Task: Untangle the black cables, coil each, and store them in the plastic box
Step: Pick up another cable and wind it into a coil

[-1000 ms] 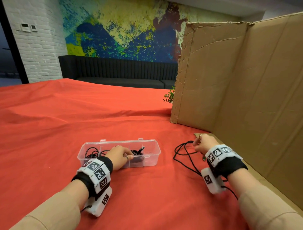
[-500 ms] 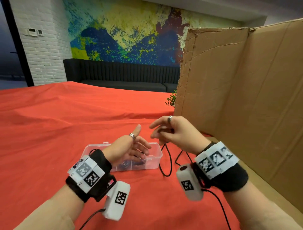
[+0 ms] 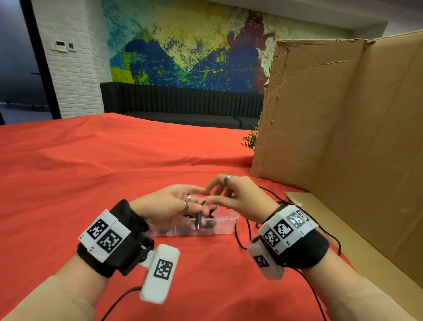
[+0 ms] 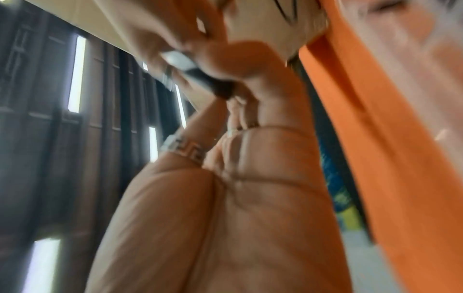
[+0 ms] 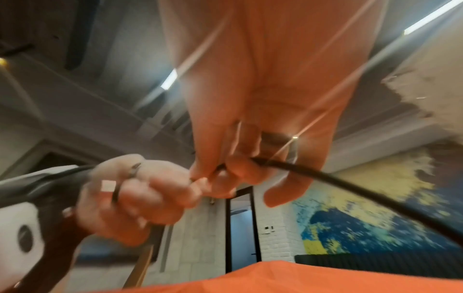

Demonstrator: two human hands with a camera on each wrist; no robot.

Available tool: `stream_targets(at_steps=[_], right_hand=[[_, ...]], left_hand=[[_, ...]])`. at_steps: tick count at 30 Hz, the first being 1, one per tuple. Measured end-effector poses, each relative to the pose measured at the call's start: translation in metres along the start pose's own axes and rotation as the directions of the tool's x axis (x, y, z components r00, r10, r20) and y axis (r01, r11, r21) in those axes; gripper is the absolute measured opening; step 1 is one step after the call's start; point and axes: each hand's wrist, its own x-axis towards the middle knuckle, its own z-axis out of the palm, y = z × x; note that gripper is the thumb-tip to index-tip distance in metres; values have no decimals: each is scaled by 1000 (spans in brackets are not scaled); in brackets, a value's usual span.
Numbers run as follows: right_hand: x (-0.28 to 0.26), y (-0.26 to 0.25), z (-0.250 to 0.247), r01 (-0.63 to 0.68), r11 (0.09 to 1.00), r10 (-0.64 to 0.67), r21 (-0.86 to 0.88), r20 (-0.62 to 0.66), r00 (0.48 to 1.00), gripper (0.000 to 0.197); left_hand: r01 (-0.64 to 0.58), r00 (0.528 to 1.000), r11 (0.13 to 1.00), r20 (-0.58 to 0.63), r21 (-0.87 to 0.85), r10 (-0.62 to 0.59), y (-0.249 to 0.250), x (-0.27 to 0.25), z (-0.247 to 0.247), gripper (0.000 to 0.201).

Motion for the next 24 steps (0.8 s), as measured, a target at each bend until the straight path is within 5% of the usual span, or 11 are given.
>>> stream_targets(at_steps=[3,5,8,10,14,16,18,21,24], right_hand=[[-3,23,-9,-62,998,62,-32,-13,998,11],[-4,33,-13,-80,997,75,-25,-138,988,16],[2,40,-7,-119,990,139,74,-400,906,11],[6,37,5,-137,987,159,82,-469,869,10],[-1,16,46,-20,999,30,49,-214,976,19],[-12,6,65,44,999,-44,3,-34,998,29],[-25,6,77,118,965,-99,-234,91,991,51],[-34,18,75,76,939,-77,-335,11,997,47],[-30,23,53,-61,965,16,-254,-178,984,37]], left_hand=[[3,982,998,-190,57,8,3,-2,-19,39],[31,969,996,-246,84,-10,3,-4,-25,37],[11,988,996,-155,86,2,1,-5,-12,31],[-145,984,989,-106,-39,141,5,-6,5,24],[-471,872,860,-248,-194,422,15,3,25,23],[-541,797,835,-378,-103,471,17,11,23,16],[-550,752,829,-495,-106,435,21,16,14,28],[-479,817,856,-454,-194,355,22,17,5,31],[-316,843,941,-418,122,337,6,20,0,27]])
